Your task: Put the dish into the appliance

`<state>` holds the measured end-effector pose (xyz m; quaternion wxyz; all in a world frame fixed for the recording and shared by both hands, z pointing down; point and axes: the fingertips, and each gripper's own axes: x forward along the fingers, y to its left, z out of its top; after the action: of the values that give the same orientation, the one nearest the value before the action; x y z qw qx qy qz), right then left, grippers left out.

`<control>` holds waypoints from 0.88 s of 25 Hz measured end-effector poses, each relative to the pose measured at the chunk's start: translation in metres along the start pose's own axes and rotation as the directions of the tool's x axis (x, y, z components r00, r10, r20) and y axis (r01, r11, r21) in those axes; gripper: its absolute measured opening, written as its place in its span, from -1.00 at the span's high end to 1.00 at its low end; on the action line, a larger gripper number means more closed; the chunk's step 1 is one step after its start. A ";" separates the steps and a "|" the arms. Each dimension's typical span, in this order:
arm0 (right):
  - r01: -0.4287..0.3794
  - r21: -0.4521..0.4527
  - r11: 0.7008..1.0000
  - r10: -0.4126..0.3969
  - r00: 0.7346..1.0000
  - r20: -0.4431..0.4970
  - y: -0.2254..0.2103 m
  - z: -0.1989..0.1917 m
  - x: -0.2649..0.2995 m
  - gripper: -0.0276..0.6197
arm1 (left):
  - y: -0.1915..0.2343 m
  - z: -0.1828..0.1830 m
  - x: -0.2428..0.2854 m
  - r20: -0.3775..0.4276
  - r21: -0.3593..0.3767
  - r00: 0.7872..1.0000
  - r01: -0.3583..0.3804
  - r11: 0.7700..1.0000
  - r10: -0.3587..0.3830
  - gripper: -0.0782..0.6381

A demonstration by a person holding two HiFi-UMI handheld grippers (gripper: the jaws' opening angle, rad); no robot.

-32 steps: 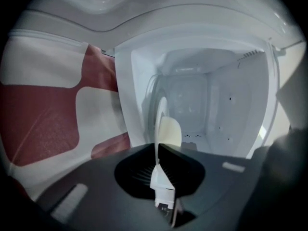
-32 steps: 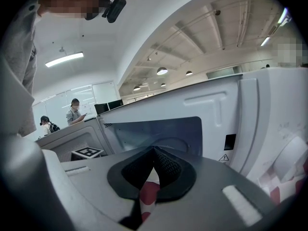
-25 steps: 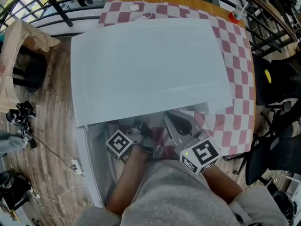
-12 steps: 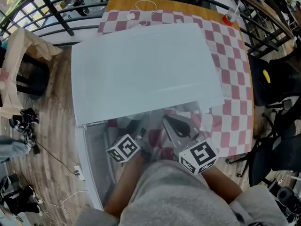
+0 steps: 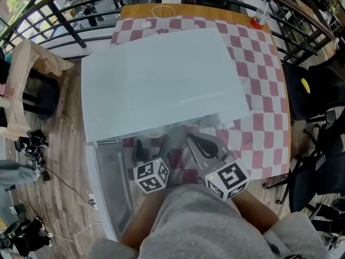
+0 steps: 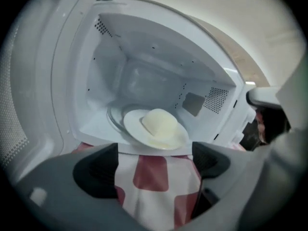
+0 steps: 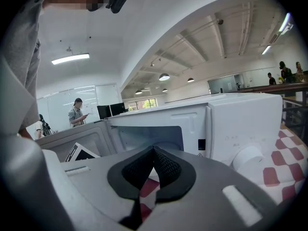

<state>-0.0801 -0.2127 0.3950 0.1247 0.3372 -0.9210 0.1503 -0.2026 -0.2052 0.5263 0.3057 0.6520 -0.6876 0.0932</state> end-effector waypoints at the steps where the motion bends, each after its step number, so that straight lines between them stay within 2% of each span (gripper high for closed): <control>1: 0.003 0.002 1.000 -0.003 1.000 0.003 -0.001 0.000 -0.002 0.91 | -0.003 0.001 0.000 0.004 0.041 1.000 -0.006 0.999 0.006 -0.54; 3: 0.007 0.001 1.000 -0.007 1.000 0.007 -0.002 0.000 -0.006 0.92 | -0.009 0.003 0.002 0.017 0.101 1.000 -0.016 0.995 0.015 -0.53; 5: 0.013 -0.001 1.000 -0.013 1.000 0.011 -0.004 -0.001 -0.009 0.91 | -0.013 0.006 0.005 0.025 0.121 0.999 -0.028 0.992 0.025 -0.53; 9: 0.028 0.001 1.000 -0.028 0.999 0.021 -0.007 0.001 -0.014 0.91 | -0.013 0.011 0.010 0.035 0.110 0.998 -0.052 0.993 0.048 -0.47; 15: 0.045 0.000 0.999 -0.045 0.999 0.026 -0.010 0.002 -0.015 0.91 | -0.004 0.015 0.021 0.026 0.137 0.995 -0.095 0.986 0.092 -0.37; 18: 0.047 0.000 0.999 -0.047 0.999 0.027 -0.009 0.003 -0.014 0.91 | 0.003 0.020 0.025 0.023 0.122 0.992 -0.124 0.985 0.122 -0.35; 22: 0.051 0.000 0.999 -0.051 0.998 0.029 -0.009 0.002 -0.013 0.91 | 0.014 0.027 0.025 0.027 0.117 0.983 -0.183 0.976 0.181 -0.19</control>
<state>-0.0646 -0.2124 0.3902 0.1152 0.3626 -0.9139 0.1416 -0.2230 -0.2385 0.5225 0.2508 0.6043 -0.7399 0.1564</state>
